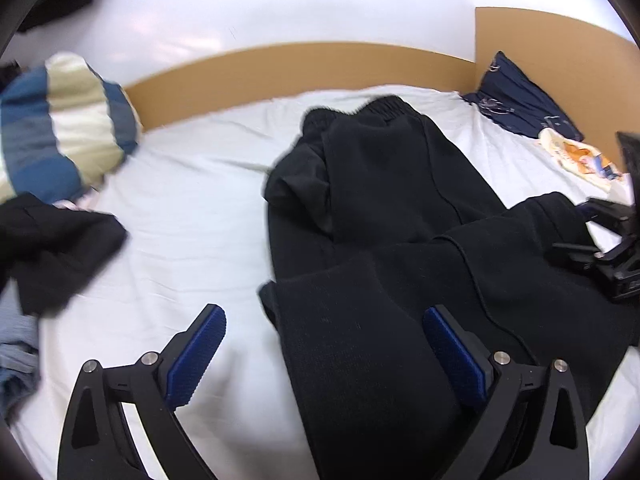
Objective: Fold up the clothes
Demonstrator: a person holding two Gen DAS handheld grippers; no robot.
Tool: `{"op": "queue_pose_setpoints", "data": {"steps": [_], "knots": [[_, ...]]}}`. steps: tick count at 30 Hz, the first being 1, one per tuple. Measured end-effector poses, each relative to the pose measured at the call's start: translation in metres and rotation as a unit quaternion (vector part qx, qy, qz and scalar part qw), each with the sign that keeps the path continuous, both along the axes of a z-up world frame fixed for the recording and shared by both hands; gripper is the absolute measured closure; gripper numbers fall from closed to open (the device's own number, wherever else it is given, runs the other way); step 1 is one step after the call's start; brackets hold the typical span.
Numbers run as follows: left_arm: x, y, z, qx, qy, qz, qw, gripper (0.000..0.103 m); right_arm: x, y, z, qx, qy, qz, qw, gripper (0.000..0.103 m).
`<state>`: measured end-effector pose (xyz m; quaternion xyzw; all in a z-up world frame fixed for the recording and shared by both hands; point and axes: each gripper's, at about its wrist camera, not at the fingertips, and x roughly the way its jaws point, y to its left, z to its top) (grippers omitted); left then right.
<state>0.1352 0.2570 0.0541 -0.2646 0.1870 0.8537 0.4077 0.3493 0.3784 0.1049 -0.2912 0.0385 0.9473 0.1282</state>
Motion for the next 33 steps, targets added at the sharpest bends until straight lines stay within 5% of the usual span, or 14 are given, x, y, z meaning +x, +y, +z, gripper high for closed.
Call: {"op": "queue_pose_setpoints", "data": {"steps": [3, 5, 8, 12, 18, 25, 33], "knots": [[0.021, -0.018, 0.01, 0.013, 0.084, 0.07, 0.994, 0.0, 0.031, -0.016, 0.011, 0.046, 0.052, -0.027, 0.997, 0.012], [0.028, -0.036, 0.016, 0.041, 0.099, 0.102, 0.989, 0.0, 0.047, -0.026, 0.012, 0.066, 0.059, -0.048, 0.995, 0.01], [0.029, -0.069, 0.019, 0.087, 0.066, 0.135, 0.9848, 0.0, 0.063, -0.036, 0.011, 0.075, 0.055, -0.081, 0.992, 0.001], [0.012, -0.096, 0.012, 0.12, -0.021, 0.16, 0.9795, 0.0, 0.064, -0.042, 0.007, 0.078, 0.034, -0.097, 0.992, 0.0], [-0.027, -0.095, -0.026, 0.078, -0.17, 0.181, 0.9654, 0.0, 0.058, -0.048, 0.0, 0.105, -0.004, -0.114, 0.988, 0.0], [-0.025, -0.098, -0.024, 0.079, -0.16, 0.196, 0.9643, 0.0, 0.071, -0.059, 0.005, 0.163, 0.022, -0.17, 0.972, 0.0], [-0.027, -0.098, -0.023, 0.089, -0.173, 0.176, 0.965, 0.0, 0.052, -0.058, -0.006, 0.178, -0.032, -0.164, 0.97, 0.0]]}}
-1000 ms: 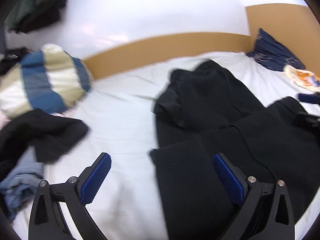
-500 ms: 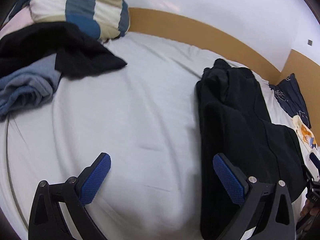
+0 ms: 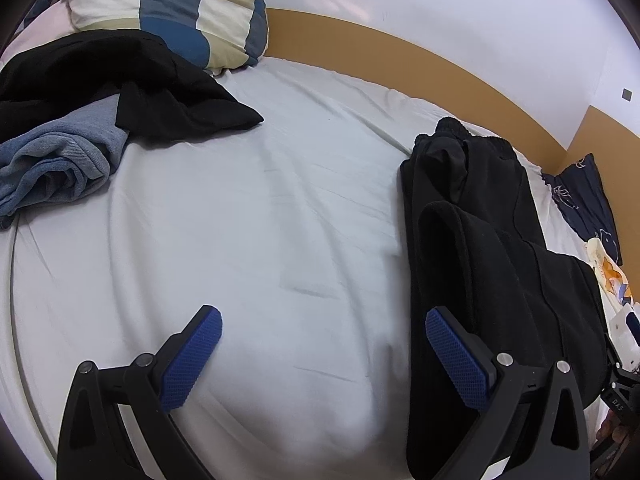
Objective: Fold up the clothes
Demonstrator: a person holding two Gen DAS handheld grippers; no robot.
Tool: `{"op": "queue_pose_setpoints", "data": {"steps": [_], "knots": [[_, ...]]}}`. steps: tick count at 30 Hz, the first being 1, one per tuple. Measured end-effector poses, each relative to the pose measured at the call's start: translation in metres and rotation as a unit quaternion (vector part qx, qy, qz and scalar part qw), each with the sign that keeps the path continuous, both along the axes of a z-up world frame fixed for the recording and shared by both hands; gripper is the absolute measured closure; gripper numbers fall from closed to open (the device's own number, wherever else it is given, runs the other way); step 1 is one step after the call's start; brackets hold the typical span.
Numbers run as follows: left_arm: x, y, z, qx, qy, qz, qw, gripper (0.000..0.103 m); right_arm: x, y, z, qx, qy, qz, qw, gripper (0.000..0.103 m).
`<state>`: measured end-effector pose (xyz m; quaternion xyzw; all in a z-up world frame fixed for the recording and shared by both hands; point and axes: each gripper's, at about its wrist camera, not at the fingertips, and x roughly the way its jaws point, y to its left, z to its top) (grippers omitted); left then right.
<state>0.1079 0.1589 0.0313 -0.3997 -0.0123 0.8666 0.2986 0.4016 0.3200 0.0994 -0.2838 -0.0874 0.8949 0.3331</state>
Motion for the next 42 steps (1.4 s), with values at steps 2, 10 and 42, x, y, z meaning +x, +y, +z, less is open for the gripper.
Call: {"op": "queue_pose_setpoints", "data": {"steps": [2, 10, 42], "knots": [[0.001, 0.0, -0.001, -0.001, -0.001, -0.001, 1.0, 0.0, 0.0, -0.002, 0.0, 0.008, -0.002, -0.001, 1.0, 0.0], [0.004, 0.0, 0.0, -0.008, 0.003, 0.004, 1.0, 0.0, 0.007, 0.001, 0.005, -0.014, 0.017, 0.019, 1.0, 0.0], [0.024, -0.013, 0.019, -0.039, 0.102, 0.081, 0.9908, 0.001, 0.011, -0.027, 0.006, 0.042, 0.004, 0.06, 0.997, 0.0]]}}
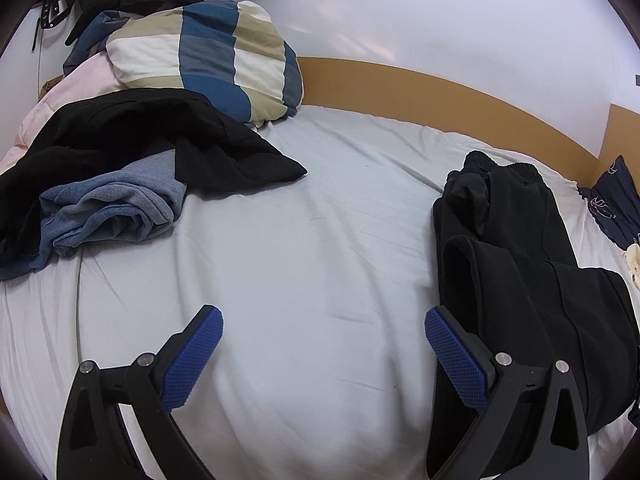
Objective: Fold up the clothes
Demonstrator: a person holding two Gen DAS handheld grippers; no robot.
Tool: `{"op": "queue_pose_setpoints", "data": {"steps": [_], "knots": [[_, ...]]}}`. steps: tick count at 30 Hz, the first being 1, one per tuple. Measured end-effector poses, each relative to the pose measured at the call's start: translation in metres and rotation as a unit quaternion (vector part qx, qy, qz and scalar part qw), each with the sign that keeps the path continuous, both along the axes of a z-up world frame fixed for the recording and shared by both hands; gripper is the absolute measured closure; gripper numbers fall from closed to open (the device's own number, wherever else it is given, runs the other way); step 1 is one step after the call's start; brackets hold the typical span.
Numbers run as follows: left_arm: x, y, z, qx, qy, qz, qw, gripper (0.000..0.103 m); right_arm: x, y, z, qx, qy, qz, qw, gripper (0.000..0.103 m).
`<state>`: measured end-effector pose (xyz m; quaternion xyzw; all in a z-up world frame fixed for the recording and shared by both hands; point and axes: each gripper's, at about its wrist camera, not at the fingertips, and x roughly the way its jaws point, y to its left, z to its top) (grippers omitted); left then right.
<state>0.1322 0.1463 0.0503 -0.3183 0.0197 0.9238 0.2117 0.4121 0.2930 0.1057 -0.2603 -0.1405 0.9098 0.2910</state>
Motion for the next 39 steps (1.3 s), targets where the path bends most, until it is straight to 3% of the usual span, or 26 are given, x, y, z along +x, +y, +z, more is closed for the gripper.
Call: {"op": "queue_pose_setpoints", "data": {"steps": [3, 6, 8, 11, 14, 17, 21, 27, 29, 30, 31, 33, 34, 36, 39], "knots": [[0.0, 0.0, 0.0, 0.0, 0.0, -0.001, 1.0, 0.001, 0.008, -0.021, -0.002, 0.019, -0.034, 0.061, 0.997, 0.0], [0.0, 0.002, -0.001, -0.004, -0.001, -0.004, 1.0, 0.001, 0.011, -0.027, -0.003, -0.022, -0.064, 0.114, 0.991, 0.0], [0.001, 0.003, 0.0, -0.008, 0.002, -0.006, 0.9999, 0.001, 0.006, -0.033, -0.005, -0.014, -0.089, 0.132, 0.987, 0.001], [0.003, 0.005, 0.001, -0.012, 0.008, -0.007, 0.9999, 0.001, -0.003, -0.043, -0.011, 0.012, -0.129, 0.153, 0.98, 0.012], [0.004, 0.006, 0.001, -0.015, 0.012, -0.006, 0.9998, 0.001, -0.016, -0.057, -0.019, 0.077, -0.179, 0.185, 0.963, 0.016], [0.005, 0.006, 0.002, -0.018, 0.014, -0.004, 0.9997, 0.001, -0.027, -0.071, -0.027, 0.152, -0.226, 0.222, 0.936, 0.017], [0.006, 0.009, 0.001, -0.025, 0.017, -0.003, 0.9995, 0.001, -0.04, -0.069, -0.028, 0.164, -0.263, 0.253, 0.916, 0.018], [0.01, 0.012, 0.004, -0.026, 0.026, -0.025, 0.999, 0.001, -0.042, -0.055, -0.026, 0.118, -0.242, 0.256, 0.928, 0.017], [0.021, 0.011, 0.012, -0.033, 0.061, -0.046, 0.9965, 0.001, -0.039, -0.047, -0.025, 0.09, -0.224, 0.257, 0.936, 0.017], [0.034, 0.011, 0.018, -0.05, 0.106, -0.051, 0.9918, 0.002, -0.038, -0.043, -0.026, 0.075, -0.212, 0.259, 0.939, 0.017], [0.05, 0.012, 0.024, -0.072, 0.165, -0.06, 0.9819, 0.003, -0.037, -0.039, -0.026, 0.06, -0.2, 0.26, 0.943, 0.017], [0.087, 0.017, 0.031, -0.12, 0.281, -0.111, 0.9457, 0.003, -0.034, -0.031, -0.027, 0.032, -0.176, 0.259, 0.949, 0.014], [0.102, 0.022, 0.032, -0.148, 0.313, -0.152, 0.9259, 0.002, -0.035, -0.027, -0.028, 0.02, -0.165, 0.258, 0.952, 0.011], [0.126, 0.033, 0.027, -0.198, 0.34, -0.242, 0.8866, 0.002, -0.031, -0.018, -0.029, -0.016, -0.139, 0.256, 0.956, 0.009], [0.146, 0.047, 0.013, -0.262, 0.367, -0.322, 0.8325, 0.002, -0.027, -0.011, -0.028, -0.043, -0.126, 0.258, 0.957, 0.008]]}}
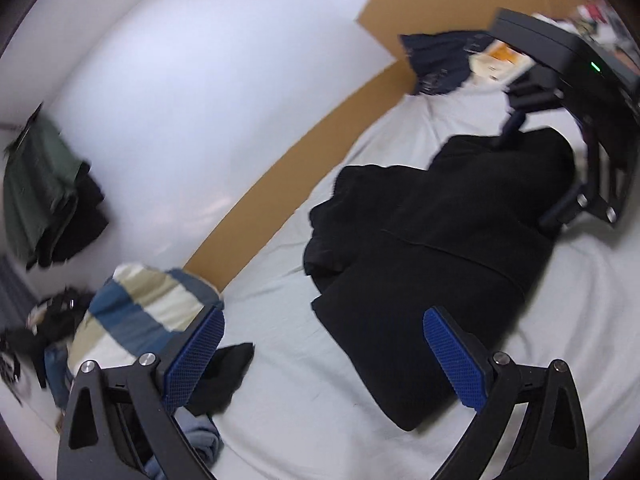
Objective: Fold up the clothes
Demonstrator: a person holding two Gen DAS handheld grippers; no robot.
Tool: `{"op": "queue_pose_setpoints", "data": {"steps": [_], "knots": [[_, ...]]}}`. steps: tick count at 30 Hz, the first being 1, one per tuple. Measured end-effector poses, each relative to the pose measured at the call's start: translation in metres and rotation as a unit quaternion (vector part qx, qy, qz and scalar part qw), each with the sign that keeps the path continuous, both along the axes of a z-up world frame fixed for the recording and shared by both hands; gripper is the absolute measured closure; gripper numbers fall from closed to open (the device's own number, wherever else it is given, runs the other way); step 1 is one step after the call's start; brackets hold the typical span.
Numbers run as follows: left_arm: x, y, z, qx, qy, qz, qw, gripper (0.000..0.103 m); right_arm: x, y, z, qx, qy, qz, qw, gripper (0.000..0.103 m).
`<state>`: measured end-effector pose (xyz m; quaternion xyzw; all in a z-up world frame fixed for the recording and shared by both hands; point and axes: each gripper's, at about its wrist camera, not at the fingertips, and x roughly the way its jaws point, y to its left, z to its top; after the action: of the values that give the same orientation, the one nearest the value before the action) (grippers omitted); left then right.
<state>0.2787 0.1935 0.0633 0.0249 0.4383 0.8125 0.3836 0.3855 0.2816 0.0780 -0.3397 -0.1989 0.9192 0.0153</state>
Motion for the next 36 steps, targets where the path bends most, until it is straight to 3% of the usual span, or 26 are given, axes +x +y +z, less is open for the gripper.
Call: {"op": "queue_pose_setpoints", "data": {"steps": [4, 7, 10, 14, 17, 19, 20, 21, 24, 28, 30, 32, 33, 35, 36], "knots": [[-0.001, 0.022, -0.029, -0.098, 0.029, -0.024, 0.9945, 0.002, 0.004, -0.005, 0.001, 0.014, 0.009, 0.002, 1.0, 0.008], [-0.001, 0.039, -0.049, -0.128, 0.081, -0.025, 0.9882, 0.001, 0.006, -0.002, 0.003, 0.009, 0.013, 0.001, 1.0, 0.008], [-0.008, 0.052, -0.044, -0.141, 0.063, -0.016, 0.9879, 0.002, 0.013, 0.0, 0.006, -0.005, 0.013, 0.004, 1.0, 0.008], [0.003, 0.042, -0.045, -0.172, 0.059, -0.038, 0.9827, 0.023, 0.034, 0.0, 0.007, -0.002, 0.002, 0.016, 1.0, 0.008], [0.015, 0.025, -0.054, -0.191, 0.065, -0.066, 0.9773, 0.019, 0.043, -0.005, 0.001, 0.046, -0.028, 0.011, 0.999, 0.008], [0.011, 0.023, -0.055, -0.193, 0.063, -0.062, 0.9771, 0.015, 0.038, -0.009, -0.01, 0.107, -0.062, 0.002, 0.992, 0.009], [0.006, 0.027, -0.053, -0.189, 0.062, -0.05, 0.9787, 0.004, 0.035, -0.011, -0.008, 0.12, -0.062, 0.002, 0.991, 0.009], [0.001, 0.032, -0.051, -0.183, 0.065, -0.035, 0.9803, 0.001, 0.032, -0.013, -0.006, 0.133, -0.062, 0.003, 0.989, 0.011], [-0.008, 0.043, -0.051, -0.186, 0.072, -0.021, 0.9798, 0.0, 0.019, -0.027, -0.007, 0.228, -0.074, 0.014, 0.971, 0.022], [-0.012, 0.048, -0.044, -0.182, 0.079, -0.022, 0.98, 0.0, 0.005, -0.038, -0.008, 0.292, -0.09, 0.043, 0.951, 0.021], [-0.018, 0.05, -0.035, -0.157, 0.068, -0.013, 0.9852, 0.0, -0.002, -0.042, -0.018, 0.3, -0.102, 0.059, 0.947, 0.018], [-0.026, 0.053, -0.033, -0.139, 0.048, -0.005, 0.9891, 0.0, -0.006, -0.041, -0.025, 0.316, -0.076, 0.06, 0.944, 0.013], [-0.026, 0.055, -0.037, -0.137, 0.047, -0.004, 0.9894, 0.0, -0.009, -0.036, -0.023, 0.305, -0.072, 0.055, 0.948, 0.007], [-0.026, 0.056, -0.045, -0.128, 0.053, -0.005, 0.9903, 0.0, -0.01, -0.026, -0.021, 0.273, -0.064, 0.042, 0.959, 0.007], [-0.026, 0.055, -0.047, -0.122, 0.059, -0.005, 0.9908, 0.0, -0.009, -0.023, -0.021, 0.258, -0.061, 0.04, 0.963, 0.012]]}}
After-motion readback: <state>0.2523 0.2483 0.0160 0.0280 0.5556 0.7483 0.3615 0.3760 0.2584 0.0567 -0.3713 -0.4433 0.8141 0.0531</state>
